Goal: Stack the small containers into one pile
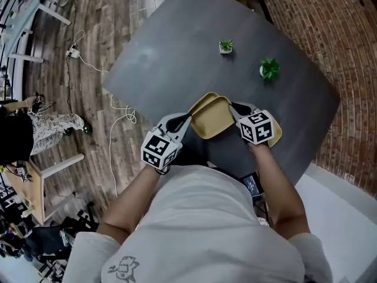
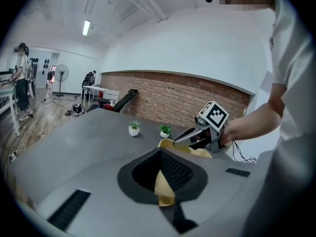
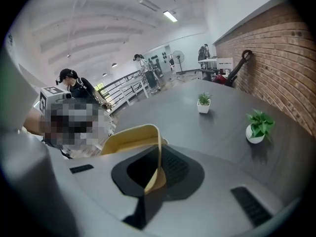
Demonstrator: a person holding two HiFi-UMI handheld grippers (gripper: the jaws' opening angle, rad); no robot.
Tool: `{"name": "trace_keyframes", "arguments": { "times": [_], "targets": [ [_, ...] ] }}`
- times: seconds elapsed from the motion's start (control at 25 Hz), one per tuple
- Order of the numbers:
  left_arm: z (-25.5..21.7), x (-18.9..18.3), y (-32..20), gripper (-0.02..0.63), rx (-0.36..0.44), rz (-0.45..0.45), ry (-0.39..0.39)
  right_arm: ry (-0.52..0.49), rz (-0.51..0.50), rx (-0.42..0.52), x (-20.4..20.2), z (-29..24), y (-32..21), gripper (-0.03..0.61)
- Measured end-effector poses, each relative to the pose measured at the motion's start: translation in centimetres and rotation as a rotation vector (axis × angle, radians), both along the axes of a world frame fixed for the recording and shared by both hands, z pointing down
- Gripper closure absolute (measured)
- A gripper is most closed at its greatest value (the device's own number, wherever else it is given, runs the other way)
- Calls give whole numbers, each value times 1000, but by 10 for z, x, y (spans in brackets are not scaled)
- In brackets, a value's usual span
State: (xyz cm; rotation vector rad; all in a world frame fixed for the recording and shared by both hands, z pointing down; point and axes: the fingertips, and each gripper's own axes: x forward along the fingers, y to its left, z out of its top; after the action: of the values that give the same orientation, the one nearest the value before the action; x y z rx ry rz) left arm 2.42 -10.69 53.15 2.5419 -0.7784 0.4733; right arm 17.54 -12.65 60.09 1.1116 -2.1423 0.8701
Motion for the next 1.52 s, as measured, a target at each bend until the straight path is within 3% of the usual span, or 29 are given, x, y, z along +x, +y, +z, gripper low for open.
{"name": "trace_keyframes", "arguments": {
  "times": [0.6, 1.52],
  "targets": [
    [34, -14, -31, 603, -89, -22, 5, -19, -137, -124, -21, 42, -25, 555],
    [56, -19, -51, 603, -133, 2, 2, -17, -119, -175, -28, 72, -21, 529]
  ]
}}
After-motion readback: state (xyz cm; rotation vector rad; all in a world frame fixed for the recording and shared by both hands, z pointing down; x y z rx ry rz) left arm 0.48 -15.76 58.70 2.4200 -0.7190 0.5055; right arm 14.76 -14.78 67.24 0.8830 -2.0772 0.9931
